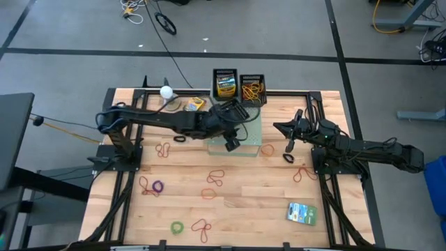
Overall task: Pick & Place Office Desk Supplies
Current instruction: Adjust the black bins on the shelf
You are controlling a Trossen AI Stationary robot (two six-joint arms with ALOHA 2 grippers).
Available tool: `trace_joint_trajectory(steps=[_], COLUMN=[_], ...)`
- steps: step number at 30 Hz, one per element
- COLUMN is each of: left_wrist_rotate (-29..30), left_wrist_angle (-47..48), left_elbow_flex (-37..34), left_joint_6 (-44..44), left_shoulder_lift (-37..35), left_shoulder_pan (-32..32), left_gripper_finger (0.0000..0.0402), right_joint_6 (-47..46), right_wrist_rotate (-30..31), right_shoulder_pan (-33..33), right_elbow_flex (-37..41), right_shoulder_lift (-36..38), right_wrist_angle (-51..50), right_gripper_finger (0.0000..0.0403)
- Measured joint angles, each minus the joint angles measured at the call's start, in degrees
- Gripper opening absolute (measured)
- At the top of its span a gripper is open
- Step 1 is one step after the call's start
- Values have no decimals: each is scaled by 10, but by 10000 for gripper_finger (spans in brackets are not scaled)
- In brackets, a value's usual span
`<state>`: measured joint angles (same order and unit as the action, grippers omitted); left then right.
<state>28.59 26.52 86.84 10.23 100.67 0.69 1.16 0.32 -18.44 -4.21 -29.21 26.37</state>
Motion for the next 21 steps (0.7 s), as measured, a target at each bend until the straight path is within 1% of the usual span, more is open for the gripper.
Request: trace_joint_trajectory(steps=[4, 7, 9, 14, 21], left_wrist_rotate=[11, 22, 23, 18, -27], left_wrist_angle=[63, 102, 120, 125, 159], left_elbow_flex=[53, 74, 74, 75, 75], left_joint_6=[-5, -2, 2, -3, -10], left_shoulder_lift=[31, 46, 47, 47, 46], left_shoulder_pan=[0, -4, -7, -9, -5], left_gripper_finger=[159, 143, 129, 94, 23], right_joint_6=[2, 2, 3, 8, 8], right_wrist_rotate=[0, 0, 0, 0, 0], right_shoulder_pan=[0, 0, 0, 0, 0], right_elbow_flex=[0, 0, 0, 0, 0], right_shoulder_lift=[0, 0, 0, 0, 0], right_wrist_angle=[0, 0, 0, 0, 0], right_gripper_finger=[7, 7, 7, 7, 7])
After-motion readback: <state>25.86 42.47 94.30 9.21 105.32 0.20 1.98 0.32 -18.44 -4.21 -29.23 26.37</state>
